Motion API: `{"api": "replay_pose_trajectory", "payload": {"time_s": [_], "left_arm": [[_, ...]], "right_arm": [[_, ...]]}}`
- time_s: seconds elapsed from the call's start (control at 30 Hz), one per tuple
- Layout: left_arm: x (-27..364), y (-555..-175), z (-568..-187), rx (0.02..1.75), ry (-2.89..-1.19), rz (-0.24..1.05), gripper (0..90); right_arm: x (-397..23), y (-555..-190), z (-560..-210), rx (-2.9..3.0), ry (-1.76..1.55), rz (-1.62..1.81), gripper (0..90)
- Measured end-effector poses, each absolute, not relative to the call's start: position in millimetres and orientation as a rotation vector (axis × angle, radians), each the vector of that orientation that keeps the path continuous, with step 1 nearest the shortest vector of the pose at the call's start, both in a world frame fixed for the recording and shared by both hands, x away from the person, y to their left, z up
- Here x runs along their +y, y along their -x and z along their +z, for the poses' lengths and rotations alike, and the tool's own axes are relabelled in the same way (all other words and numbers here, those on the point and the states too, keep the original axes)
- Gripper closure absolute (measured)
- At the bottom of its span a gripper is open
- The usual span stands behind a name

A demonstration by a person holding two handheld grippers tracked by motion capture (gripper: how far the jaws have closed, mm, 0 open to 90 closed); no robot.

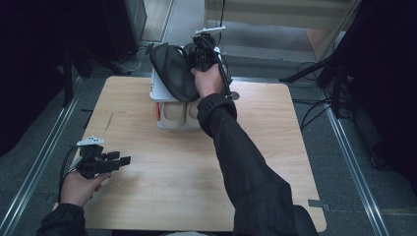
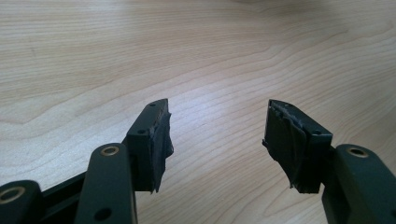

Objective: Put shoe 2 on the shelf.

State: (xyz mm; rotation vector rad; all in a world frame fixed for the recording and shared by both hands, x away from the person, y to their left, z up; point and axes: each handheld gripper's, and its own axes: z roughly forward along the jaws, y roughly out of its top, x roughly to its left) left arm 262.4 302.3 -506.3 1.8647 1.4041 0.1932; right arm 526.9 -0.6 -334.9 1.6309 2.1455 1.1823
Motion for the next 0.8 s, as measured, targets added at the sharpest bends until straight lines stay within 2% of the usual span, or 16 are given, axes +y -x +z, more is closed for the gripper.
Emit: {"api": "replay_pose_trajectory", "payload": {"time_s": [0.53, 0.8], "left_arm": [[300, -265, -506, 1.388, -1.875, 0.179, 40.7], [300, -265, -506, 1.388, -1.877, 0.173, 40.7]], "right_arm": [[32, -539, -343, 1.926, -1.791, 1.097, 76.3], [30, -541, -342, 1.887, -1.792, 1.083, 76.2]]}}
